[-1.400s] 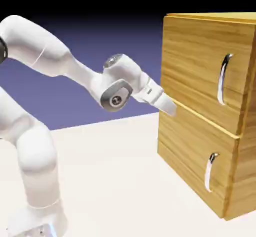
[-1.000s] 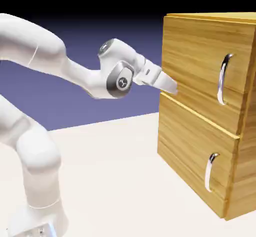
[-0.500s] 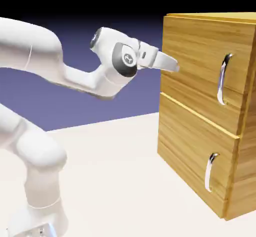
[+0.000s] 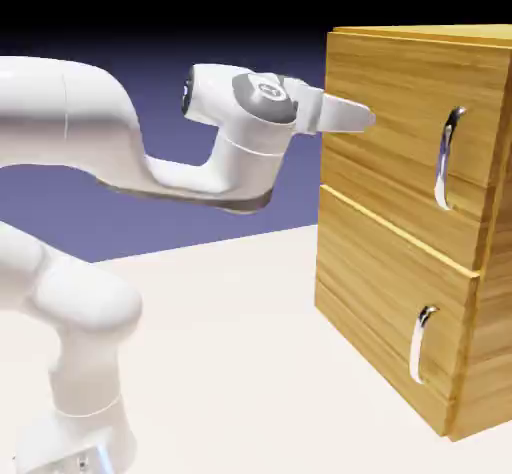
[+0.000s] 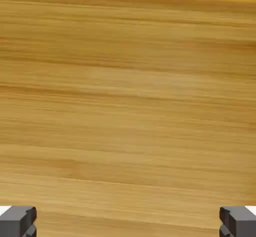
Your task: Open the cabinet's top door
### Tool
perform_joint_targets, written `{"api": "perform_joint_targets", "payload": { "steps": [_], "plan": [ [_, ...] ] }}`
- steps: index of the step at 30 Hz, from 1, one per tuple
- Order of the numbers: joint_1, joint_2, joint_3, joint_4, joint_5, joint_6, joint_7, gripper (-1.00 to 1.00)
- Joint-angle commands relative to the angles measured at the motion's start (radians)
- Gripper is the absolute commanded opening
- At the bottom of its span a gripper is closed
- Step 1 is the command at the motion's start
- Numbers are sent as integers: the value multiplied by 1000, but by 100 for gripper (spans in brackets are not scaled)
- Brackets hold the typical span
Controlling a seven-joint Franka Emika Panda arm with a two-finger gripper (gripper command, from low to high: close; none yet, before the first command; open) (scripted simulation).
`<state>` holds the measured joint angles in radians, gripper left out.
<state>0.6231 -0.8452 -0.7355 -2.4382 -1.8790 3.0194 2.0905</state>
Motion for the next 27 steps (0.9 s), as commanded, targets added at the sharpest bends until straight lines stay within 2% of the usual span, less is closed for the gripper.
{"api": "perform_joint_targets", "payload": {
  "steps": [1, 23, 27],
  "plan": [
    [14, -6, -17, 9, -44, 0, 31, 100],
    [325, -146, -392, 198, -1000, -9, 718, 100],
    [400, -127, -435, 251, -1011, -20, 724, 100]
  ]
}}
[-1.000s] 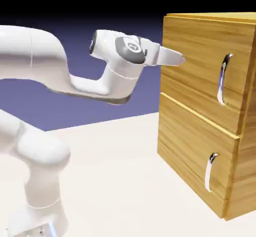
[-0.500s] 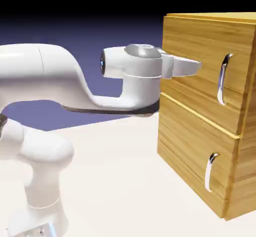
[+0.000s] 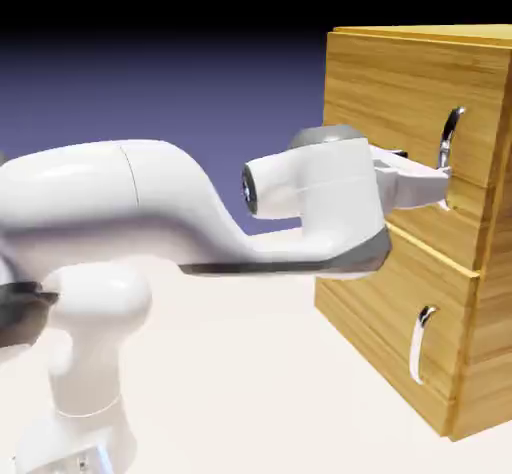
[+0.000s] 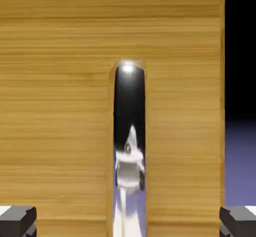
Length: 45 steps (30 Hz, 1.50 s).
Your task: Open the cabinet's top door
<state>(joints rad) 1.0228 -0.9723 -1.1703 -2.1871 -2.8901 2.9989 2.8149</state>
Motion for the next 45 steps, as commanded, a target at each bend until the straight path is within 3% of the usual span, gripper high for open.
{"api": "perform_joint_targets", "payload": {
  "steps": [1, 3, 4, 24, 35, 45],
  "plan": [
    [36, 10, -21, 26, -2, -6, 1, 100],
    [105, 30, -60, 76, -7, -16, 3, 100],
    [105, 30, -60, 76, -7, -16, 3, -100],
    [-583, 57, 469, -385, 264, -230, 79, -100],
    [-931, -155, 843, -651, 705, -322, -108, -100],
    [-1035, -378, 1097, -800, 1140, -415, -332, -100]
  ]
}}
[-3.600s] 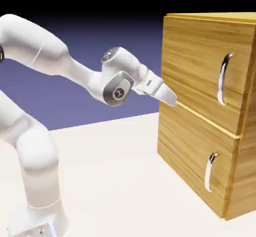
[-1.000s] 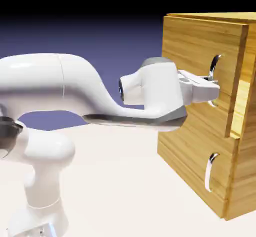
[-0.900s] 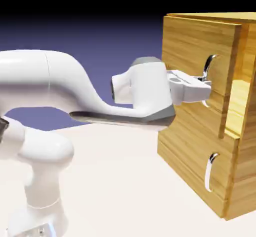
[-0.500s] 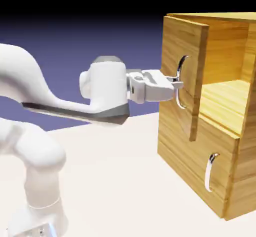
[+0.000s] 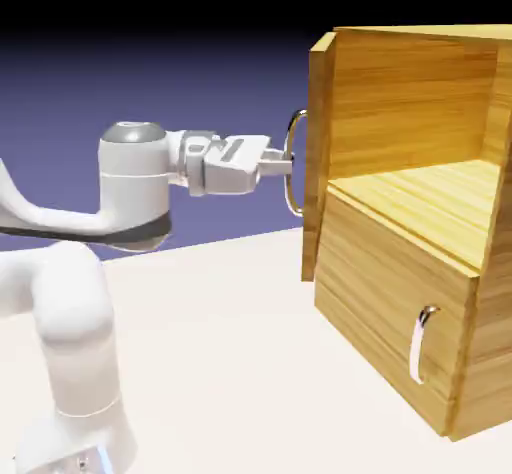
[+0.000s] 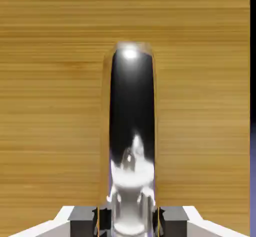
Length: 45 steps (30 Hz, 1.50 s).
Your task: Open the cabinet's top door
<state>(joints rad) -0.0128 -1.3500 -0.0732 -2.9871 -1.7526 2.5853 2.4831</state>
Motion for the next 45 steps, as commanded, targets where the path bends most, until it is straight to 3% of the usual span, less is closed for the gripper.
{"api": "perform_joint_targets", "payload": {
  "steps": [1, 11, 21, 29, 45],
  "plan": [
    [2, -21, 24, -11, 46, -18, -23, -100],
    [116, -186, 327, -69, 479, -292, -192, -100],
    [205, -152, 689, 29, 832, -626, -215, -100],
    [101, -30, 977, 257, 1073, -917, -197, -100],
    [-372, 68, 1323, 837, 1296, -1389, -232, -100]
  ]
}}
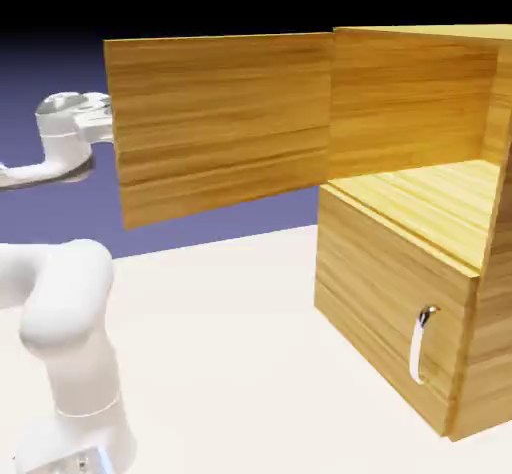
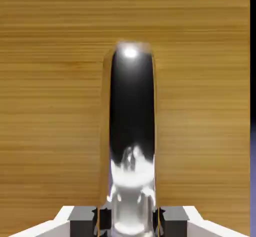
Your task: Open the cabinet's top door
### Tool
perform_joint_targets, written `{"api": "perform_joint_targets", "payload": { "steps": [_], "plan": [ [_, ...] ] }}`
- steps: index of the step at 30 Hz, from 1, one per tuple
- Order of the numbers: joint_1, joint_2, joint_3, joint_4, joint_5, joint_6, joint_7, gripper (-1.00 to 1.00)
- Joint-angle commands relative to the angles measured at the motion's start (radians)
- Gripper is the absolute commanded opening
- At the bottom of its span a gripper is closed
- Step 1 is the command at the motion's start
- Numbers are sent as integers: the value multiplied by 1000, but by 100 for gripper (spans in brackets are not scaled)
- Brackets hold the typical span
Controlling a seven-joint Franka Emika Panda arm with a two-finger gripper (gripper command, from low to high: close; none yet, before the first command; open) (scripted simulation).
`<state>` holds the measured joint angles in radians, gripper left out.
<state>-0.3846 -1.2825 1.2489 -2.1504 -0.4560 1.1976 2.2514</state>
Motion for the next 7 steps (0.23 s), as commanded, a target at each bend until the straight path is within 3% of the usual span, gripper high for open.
{"api": "perform_joint_targets", "payload": {
  "steps": [1, 7],
  "plan": [
    [-31, 0, 14, 36, 6, -27, -6, -100],
    [-206, -10, 82, 247, 35, -172, -44, -100]
  ]
}}
